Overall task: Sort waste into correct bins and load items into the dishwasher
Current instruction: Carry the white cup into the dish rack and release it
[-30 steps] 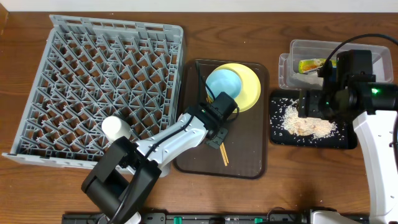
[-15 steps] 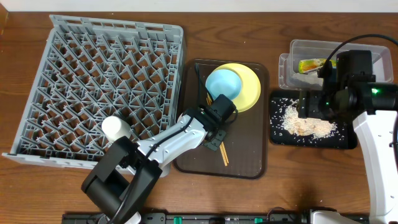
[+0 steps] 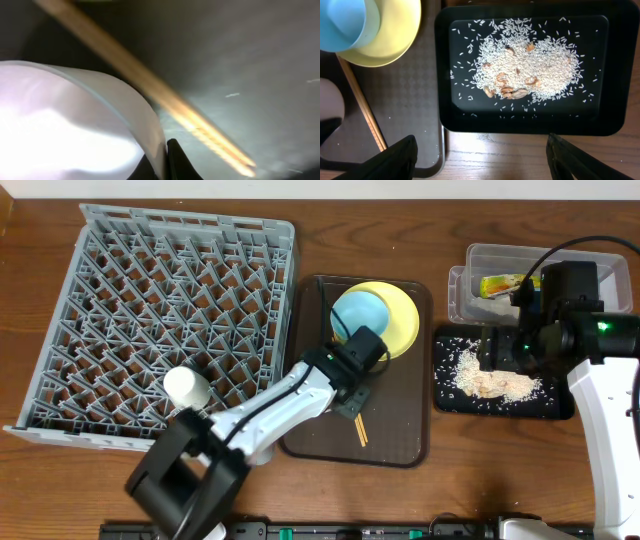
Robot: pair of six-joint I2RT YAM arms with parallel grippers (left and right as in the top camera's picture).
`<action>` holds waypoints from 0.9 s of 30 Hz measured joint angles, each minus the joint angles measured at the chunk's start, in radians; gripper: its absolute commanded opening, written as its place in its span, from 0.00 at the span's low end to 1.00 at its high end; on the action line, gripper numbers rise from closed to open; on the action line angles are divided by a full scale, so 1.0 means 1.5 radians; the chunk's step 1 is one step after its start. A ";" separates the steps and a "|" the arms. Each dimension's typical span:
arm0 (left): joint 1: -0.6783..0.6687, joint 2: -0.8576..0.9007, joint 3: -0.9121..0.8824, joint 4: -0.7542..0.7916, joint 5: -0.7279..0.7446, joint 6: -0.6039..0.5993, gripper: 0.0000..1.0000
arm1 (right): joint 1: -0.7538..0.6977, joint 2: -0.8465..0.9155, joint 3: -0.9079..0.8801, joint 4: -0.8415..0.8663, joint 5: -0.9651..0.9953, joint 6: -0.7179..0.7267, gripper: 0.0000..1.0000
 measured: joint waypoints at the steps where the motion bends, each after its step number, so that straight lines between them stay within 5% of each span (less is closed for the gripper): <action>1: -0.001 -0.014 0.008 -0.001 0.010 0.000 0.06 | 0.000 0.000 0.000 0.000 0.000 0.000 0.80; 8: 0.017 -0.161 0.038 0.000 0.049 0.000 0.06 | 0.000 0.000 0.000 -0.001 0.000 0.000 0.80; 14: 0.128 -0.253 0.039 0.004 0.112 0.000 0.06 | 0.000 0.000 0.000 -0.001 0.000 0.000 0.80; 27: 0.528 -0.230 0.039 0.084 0.565 0.000 0.06 | 0.000 0.000 0.000 -0.002 0.000 0.000 0.80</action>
